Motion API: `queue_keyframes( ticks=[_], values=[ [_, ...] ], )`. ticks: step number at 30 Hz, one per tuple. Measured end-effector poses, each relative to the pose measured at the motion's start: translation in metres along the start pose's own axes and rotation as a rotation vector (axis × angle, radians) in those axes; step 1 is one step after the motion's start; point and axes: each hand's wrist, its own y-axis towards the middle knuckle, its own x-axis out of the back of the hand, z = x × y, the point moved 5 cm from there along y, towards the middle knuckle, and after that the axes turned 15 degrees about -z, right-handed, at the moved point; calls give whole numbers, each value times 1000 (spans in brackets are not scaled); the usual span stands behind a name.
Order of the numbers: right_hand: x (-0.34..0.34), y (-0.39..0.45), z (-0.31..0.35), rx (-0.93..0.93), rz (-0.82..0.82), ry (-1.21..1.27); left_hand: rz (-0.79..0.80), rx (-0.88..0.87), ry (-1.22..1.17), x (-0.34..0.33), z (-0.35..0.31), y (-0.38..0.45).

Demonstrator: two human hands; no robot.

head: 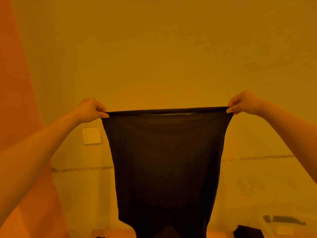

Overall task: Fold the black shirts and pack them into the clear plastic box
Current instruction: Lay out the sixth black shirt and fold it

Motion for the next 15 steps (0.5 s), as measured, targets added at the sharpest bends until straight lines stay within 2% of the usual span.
queue_keyframes(
  ticks=[3,9,15],
  values=[
    [2,2,-3,3,-4,-6,12,-7,-3,-1,2,0],
    [1,3,-3,52,5,-45,200,-69,200,-19,-2,-2],
    [-7,11,-19,40,57,-140,109,24,137,-32,1,3]
  ],
)
